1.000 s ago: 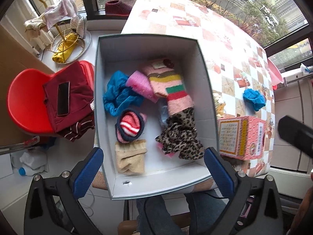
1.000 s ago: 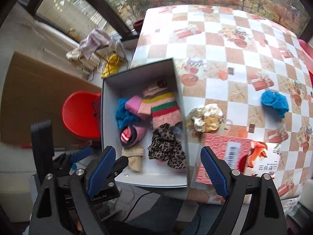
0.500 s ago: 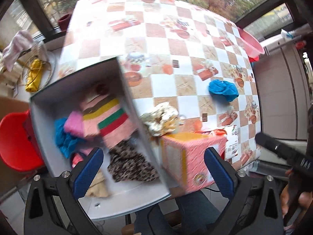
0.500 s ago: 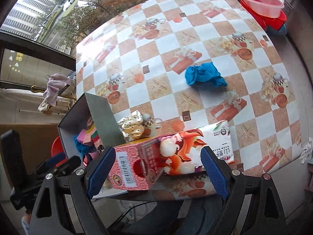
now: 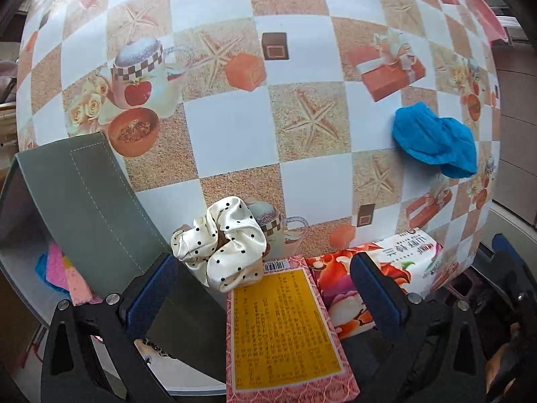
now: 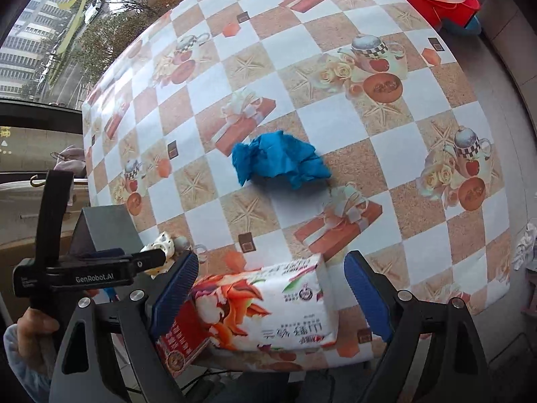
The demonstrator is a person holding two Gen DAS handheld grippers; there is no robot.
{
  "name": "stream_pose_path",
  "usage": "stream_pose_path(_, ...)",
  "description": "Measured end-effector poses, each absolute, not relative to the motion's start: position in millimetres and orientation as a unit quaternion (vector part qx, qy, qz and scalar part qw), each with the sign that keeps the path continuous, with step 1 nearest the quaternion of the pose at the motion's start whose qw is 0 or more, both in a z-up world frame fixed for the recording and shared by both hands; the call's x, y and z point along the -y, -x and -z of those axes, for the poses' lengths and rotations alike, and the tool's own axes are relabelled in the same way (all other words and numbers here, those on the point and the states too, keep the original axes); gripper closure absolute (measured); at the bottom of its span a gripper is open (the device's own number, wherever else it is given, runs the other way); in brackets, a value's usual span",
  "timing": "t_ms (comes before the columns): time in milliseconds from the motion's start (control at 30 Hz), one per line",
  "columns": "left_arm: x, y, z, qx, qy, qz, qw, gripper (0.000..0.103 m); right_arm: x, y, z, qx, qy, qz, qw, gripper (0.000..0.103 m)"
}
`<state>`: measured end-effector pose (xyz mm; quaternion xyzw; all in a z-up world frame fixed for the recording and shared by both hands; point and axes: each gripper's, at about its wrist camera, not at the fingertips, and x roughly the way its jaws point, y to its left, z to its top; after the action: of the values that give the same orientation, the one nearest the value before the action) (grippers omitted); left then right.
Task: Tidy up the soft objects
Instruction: 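Grasp the white polka-dot scrunchie with the left tool while the right tool grasps the blue cloth, then lift the scrunchie and blue cloth and carry both toward the white box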
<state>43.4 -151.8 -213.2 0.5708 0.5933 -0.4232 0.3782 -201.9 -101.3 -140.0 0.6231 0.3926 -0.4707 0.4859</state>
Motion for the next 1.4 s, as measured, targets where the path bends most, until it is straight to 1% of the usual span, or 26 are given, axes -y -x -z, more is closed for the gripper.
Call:
stream_pose_path(200, 153.9, -49.9, 243.2, -0.621, -0.585, 0.37, 0.368, 0.0, 146.8, 202.3, 176.6, -0.41, -0.61, 0.461, 0.497, 0.013)
stream_pose_path(433, 155.2, -46.4, 263.4, -0.621, -0.603, 0.338, 0.368, 0.0, 174.3, 183.3, 225.8, -0.456, -0.585, 0.445, 0.502, 0.013)
stream_pose_path(600, 150.4, -40.5, 275.2, -0.621, -0.621, 0.323, 0.354, 0.0, 179.0, 174.4, 243.5, -0.479, -0.568, 0.436, 0.508, 0.013)
stream_pose_path(633, 149.2, -40.1, 278.0, -0.618, -0.627, 0.318, 0.351, 0.0, 179.0, 173.9, 245.3, -0.481, -0.566, 0.435, 0.509, 0.016)
stream_pose_path(667, 147.9, -40.3, 281.0, -0.616, -0.633, 0.312, 0.349, 0.0, 178.8, 173.5, 246.7, -0.482, -0.565, 0.435, 0.509, 0.023)
stream_pose_path(700, 146.1, -40.0, 284.9, -0.616, -0.637, 0.306, 0.347, 0.0, 178.5, 173.7, 247.5, -0.483, -0.563, 0.435, 0.51, 0.039)
stream_pose_path(733, 144.8, -39.9, 287.9, -0.617, -0.64, 0.301, 0.346, 0.0, 178.2, 174.2, 248.1, -0.48, -0.566, 0.431, 0.513, 0.048)
stream_pose_path(767, 143.4, -40.7, 290.5, -0.619, -0.642, 0.296, 0.343, 0.0, 177.8, 175.3, 247.9, -0.472, -0.573, 0.425, 0.517, 0.053)
stream_pose_path(800, 141.3, -40.4, 293.5, -0.62, -0.645, 0.291, 0.34, 0.0, 177.1, 176.2, 247.1, -0.469, -0.576, 0.421, 0.52, 0.063)
stream_pose_path(867, 138.1, -40.8, 296.6, -0.621, -0.647, 0.29, 0.334, 0.0, 176.0, 176.4, 242.6, -0.468, -0.57, 0.423, 0.527, 0.067)
stream_pose_path(900, 136.2, -41.5, 297.4, -0.623, -0.646, 0.292, 0.332, 0.001, 175.1, 177.9, 239.1, -0.468, -0.565, 0.425, 0.53, 0.071)
stream_pose_path(967, 133.4, -39.7, 298.2, -0.626, -0.641, 0.297, 0.33, 0.011, 173.2, 183.6, 231.8, -0.46, -0.566, 0.428, 0.534, 0.071)
stream_pose_path(1000, 141.3, -35.6, 302.7, -0.625, -0.641, 0.299, 0.331, 0.023, 173.5, 187.0, 226.8, -0.454, -0.569, 0.43, 0.535, 0.071)
stream_pose_path(1033, 140.5, -36.1, 301.7, -0.62, -0.643, 0.301, 0.333, 0.033, 173.0, 191.3, 223.6, -0.447, -0.572, 0.431, 0.536, 0.071)
stream_pose_path(1067, 137.6, -36.2, 301.2, -0.614, -0.648, 0.304, 0.333, 0.037, 172.3, 196.0, 220.2, -0.439, -0.577, 0.432, 0.537, 0.071)
stream_pose_path(1100, 136.4, -37.8, 299.5, -0.608, -0.652, 0.307, 0.333, 0.048, 171.4, 200.3, 217.0, -0.432, -0.58, 0.434, 0.537, 0.071)
stream_pose_path(1133, 136.5, -39.2, 296.9, -0.601, -0.656, 0.311, 0.334, 0.063, 170.3, 204.1, 214.1, -0.425, -0.583, 0.437, 0.537, 0.071)
stream_pose_path(1167, 136.7, -41.2, 293.2, -0.597, -0.655, 0.319, 0.336, 0.069, 169.4, 207.9, 211.8, -0.419, -0.586, 0.438, 0.538, 0.071)
stream_pose_path(1200, 138.1, -43.1, 288.9, -0.599, -0.648, 0.331, 0.335, 0.078, 168.3, 211.2, 209.2, -0.414, -0.589, 0.44, 0.537, 0.071)
stream_pose_path(1233, 138.4, -43.7, 283.9, -0.601, -0.639, 0.345, 0.335, 0.083, 168.6, 212.1, 207.5, -0.409, -0.591, 0.441, 0.538, 0.071)
stream_pose_path(1300, 138.6, -39.8, 273.1, -0.591, -0.631, 0.371, 0.339, 0.085, 166.8, 216.7, 201.7, -0.402, -0.593, 0.443, 0.538, 0.071)
stream_pose_path(1400, 142.1, -25.4, 252.9, -0.556, -0.629, 0.413, 0.352, 0.086, 162.5, 222.5, 193.5, -0.392, -0.595, 0.447, 0.541, 0.071)
